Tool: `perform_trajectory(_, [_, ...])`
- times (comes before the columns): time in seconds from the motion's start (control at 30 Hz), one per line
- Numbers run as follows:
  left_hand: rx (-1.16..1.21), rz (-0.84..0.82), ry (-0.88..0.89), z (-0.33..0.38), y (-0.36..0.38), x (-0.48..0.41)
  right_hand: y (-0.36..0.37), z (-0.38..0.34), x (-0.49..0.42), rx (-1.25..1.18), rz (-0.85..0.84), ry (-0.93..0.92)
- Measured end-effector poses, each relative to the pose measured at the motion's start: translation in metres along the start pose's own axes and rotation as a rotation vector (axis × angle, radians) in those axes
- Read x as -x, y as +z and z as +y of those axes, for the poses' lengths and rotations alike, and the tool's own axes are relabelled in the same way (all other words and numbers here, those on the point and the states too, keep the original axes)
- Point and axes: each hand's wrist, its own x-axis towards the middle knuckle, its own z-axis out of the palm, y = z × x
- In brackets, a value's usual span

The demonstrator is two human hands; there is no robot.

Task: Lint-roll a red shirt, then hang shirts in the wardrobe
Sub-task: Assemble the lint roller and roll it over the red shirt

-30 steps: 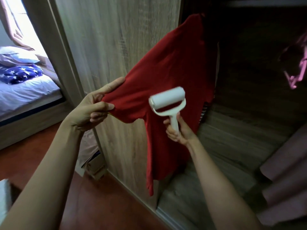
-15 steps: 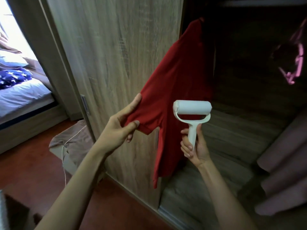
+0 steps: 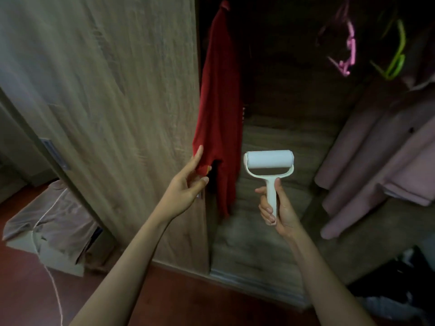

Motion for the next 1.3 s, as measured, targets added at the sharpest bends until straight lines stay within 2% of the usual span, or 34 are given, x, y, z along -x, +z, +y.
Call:
perform_trajectory(0.23, [0.034, -0.149, 0.011, -0.034, 0.030, -0.014, -0.029, 0.004, 0.025, 0.023, 0.205, 0.009])
perform_trajectory(0.37, [0.013, -0.065, -0.018, -0.051, 0.045, -0.007, -0.043, 0.007, 0.047, 0.005, 0.266, -0.019])
perform_trajectory(0.47, [0.099, -0.004, -0.073, -0.054, 0.057, 0.008, -0.055, 0.014, 0.068, -0.008, 0.304, -0.020])
perform_trajectory(0.63, [0.194, -0.059, -0.096, -0.039, 0.102, 0.044, -0.077, 0.020, 0.128, -0.033, 0.377, -0.019])
perform_trajectory(0.9, [0.289, -0.285, -0.177, 0.003, 0.241, 0.142, -0.129, 0.020, 0.316, -0.114, 0.582, -0.119])
perform_trajectory(1.3, [0.294, -0.811, -0.158, 0.073, 0.508, 0.333, -0.220, 0.035, 0.650, -0.156, 1.052, -0.213])
